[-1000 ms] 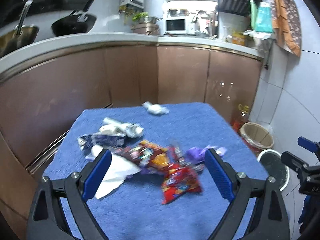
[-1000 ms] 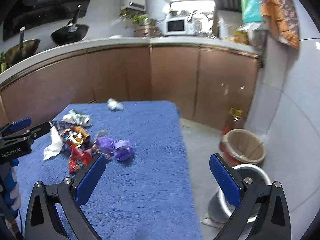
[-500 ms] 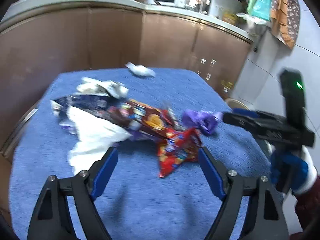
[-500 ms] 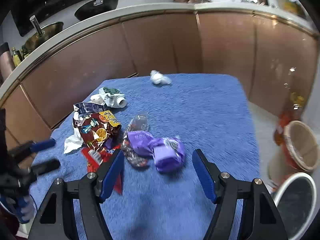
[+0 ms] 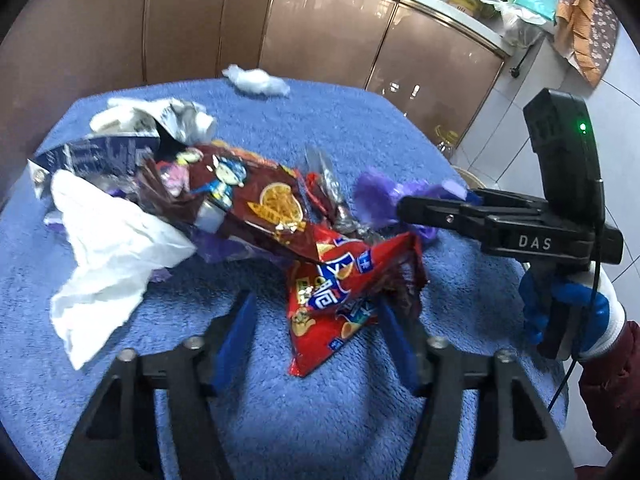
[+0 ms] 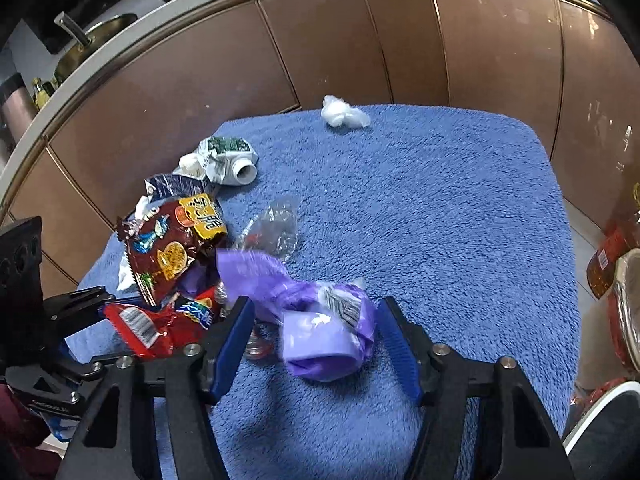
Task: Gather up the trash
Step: 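Grasp the red snack bag with left tool while right tool grasps purple wrapper, then carry both items to the grey bin and open both tools to drop them, then grasp the brown snack bag with left tool while right tool grasps clear bottle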
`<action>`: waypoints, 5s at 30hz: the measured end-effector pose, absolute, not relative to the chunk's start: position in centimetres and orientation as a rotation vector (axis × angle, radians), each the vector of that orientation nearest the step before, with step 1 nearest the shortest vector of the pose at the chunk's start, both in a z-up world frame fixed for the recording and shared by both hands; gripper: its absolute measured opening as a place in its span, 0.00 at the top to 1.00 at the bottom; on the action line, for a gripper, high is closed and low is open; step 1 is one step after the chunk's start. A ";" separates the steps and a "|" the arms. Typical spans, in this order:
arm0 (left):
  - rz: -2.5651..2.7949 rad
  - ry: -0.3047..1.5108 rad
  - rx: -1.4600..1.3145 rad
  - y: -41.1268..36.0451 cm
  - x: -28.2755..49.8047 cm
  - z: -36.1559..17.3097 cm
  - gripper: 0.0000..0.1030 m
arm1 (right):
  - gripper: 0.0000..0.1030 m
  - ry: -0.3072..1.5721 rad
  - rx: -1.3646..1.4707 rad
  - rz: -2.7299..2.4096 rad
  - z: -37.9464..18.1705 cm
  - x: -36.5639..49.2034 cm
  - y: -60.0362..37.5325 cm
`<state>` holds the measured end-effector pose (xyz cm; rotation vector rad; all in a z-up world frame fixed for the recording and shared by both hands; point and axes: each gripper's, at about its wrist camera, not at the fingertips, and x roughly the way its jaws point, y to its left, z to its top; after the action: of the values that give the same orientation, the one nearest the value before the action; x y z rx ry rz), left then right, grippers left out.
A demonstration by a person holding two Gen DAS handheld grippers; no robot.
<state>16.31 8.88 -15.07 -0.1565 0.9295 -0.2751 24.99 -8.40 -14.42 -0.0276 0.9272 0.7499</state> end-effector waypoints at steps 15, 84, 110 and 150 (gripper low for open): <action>-0.279 0.913 -0.144 7.6 14.8 -14.1 0.92 | 0.62 0.885 -0.009 0.715 -13.2 23.1 -9.5; -0.666 0.714 0.038 -16.2 20.1 -1.1 0.59 | 0.36 0.606 0.172 -0.151 -5.5 11.9 -35.9; -0.196 0.626 -0.151 18.5 11.5 2.4 0.50 | 0.34 0.488 0.004 0.382 3.7 8.6 -13.8; -0.289 1.062 -0.428 18.4 25.2 -13.5 0.92 | 0.87 0.974 -0.147 0.677 -15.1 22.9 -2.6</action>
<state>25.20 18.40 -13.48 -0.4276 1.0622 -0.2891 22.92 -2.58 -15.14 -0.1468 0.9741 0.6769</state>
